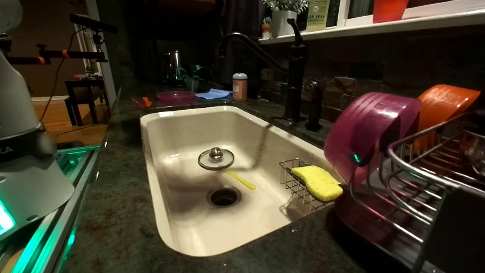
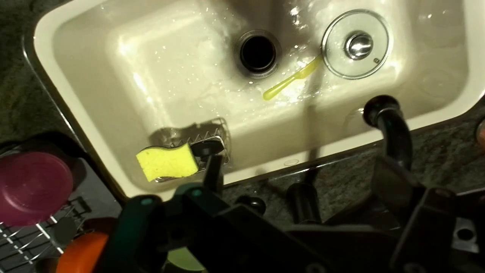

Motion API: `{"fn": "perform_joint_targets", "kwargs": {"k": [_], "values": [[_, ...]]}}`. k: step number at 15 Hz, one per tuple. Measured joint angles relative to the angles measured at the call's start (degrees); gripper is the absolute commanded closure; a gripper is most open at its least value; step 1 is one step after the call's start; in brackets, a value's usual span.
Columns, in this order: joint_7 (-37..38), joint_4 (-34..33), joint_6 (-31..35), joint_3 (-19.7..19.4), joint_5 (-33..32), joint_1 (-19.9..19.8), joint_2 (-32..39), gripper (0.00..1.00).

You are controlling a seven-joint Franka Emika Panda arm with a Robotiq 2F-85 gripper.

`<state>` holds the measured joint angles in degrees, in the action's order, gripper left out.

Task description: Take the two bowls off of the plate rack and put them on the green bowl

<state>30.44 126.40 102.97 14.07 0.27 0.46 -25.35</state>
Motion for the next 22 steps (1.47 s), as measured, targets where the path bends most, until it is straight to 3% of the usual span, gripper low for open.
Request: {"fn": "perform_joint_targets", "kwargs": {"k": [5,12,15,22], "values": [[0.6,1.7,3.1,-3.5,-5.2,-2.9,-1.0,0.0],[-3.2,6.1,4.3,-10.9,-4.7,-5.2,-3.7,0.0],[-10.2,7.2,6.0,-16.0,-1.0,-5.7,-4.8,0.0],[-34.0,10.6,8.0,-26.3,5.8,-5.7,-5.2,0.0]]}}
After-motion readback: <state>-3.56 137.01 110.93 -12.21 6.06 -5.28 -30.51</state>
